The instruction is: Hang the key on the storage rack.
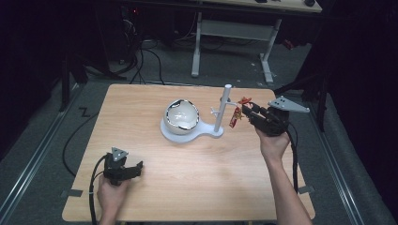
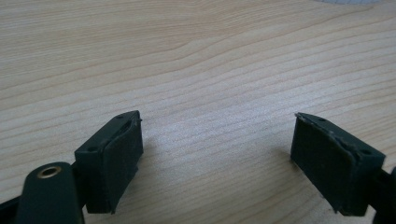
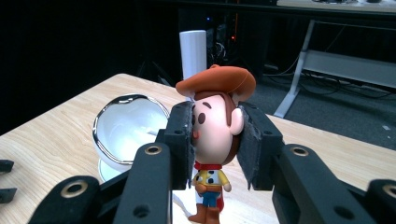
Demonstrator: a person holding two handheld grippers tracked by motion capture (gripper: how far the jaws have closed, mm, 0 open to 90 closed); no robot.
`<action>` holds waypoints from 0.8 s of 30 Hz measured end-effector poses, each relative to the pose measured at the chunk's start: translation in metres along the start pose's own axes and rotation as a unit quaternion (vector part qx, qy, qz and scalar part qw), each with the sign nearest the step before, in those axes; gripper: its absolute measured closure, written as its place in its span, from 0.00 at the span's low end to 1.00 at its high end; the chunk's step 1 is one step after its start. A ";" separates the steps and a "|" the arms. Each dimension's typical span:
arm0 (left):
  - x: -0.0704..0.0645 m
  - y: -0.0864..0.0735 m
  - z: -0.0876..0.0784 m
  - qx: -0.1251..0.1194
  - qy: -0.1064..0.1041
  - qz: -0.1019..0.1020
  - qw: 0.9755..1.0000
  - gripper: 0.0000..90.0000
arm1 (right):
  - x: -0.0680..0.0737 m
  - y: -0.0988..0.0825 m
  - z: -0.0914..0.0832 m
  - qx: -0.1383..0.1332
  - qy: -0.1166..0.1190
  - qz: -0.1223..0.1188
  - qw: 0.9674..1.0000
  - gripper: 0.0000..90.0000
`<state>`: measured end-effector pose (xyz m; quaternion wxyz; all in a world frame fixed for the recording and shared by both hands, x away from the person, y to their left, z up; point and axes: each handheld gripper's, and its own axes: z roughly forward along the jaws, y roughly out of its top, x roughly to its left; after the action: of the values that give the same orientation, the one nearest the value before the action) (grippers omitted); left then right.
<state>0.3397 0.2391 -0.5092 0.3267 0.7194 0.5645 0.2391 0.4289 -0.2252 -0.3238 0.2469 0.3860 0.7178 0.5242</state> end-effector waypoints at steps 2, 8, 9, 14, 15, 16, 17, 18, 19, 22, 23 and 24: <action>0.000 0.000 0.000 0.000 0.000 0.000 1.000 0.19 | 0.001 0.001 0.001 0.000 0.002 -0.001 1.000 0.75; 0.000 0.000 0.000 0.000 0.000 0.000 1.000 0.19 | 0.006 0.003 0.004 0.003 0.008 -0.007 1.000 0.75; 0.000 0.000 0.000 0.000 0.000 0.000 1.000 0.19 | 0.007 0.004 0.005 0.004 0.009 -0.009 1.000 0.75; 0.000 0.000 0.000 0.000 0.000 0.000 1.000 0.19 | 0.009 0.007 0.009 0.010 0.012 -0.011 1.000 0.75; 0.000 0.000 0.000 0.000 0.000 0.000 1.000 0.19 | 0.009 0.007 0.010 0.012 0.012 -0.011 1.000 0.75; 0.000 0.000 0.000 0.000 0.000 0.000 1.000 0.19 | 0.009 0.007 0.011 0.013 0.012 -0.011 1.000 0.75; 0.000 0.000 0.000 0.000 0.000 0.000 1.000 0.19 | 0.009 0.008 0.012 0.013 0.012 -0.010 1.000 0.75; 0.000 0.000 0.000 0.000 0.000 0.000 1.000 0.19 | 0.008 0.008 0.013 0.014 0.012 -0.009 1.000 0.75; 0.000 0.000 0.000 0.000 0.000 0.000 1.000 0.19 | 0.008 0.009 0.015 0.017 0.012 -0.010 1.000 0.75; 0.000 0.000 0.000 0.000 0.000 0.000 1.000 0.19 | 0.008 0.009 0.016 0.020 0.011 -0.012 1.000 0.75; 0.000 0.000 0.000 0.000 0.000 0.000 1.000 0.19 | 0.007 0.009 0.018 0.022 0.013 -0.009 1.000 0.75; 0.000 0.000 0.000 0.000 0.000 0.000 1.000 0.19 | 0.007 0.009 0.018 0.022 0.013 -0.009 1.000 0.75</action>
<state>0.3398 0.2392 -0.5092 0.3269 0.7192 0.5646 0.2389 0.4408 -0.2083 -0.3208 0.2339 0.3778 0.7358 0.5110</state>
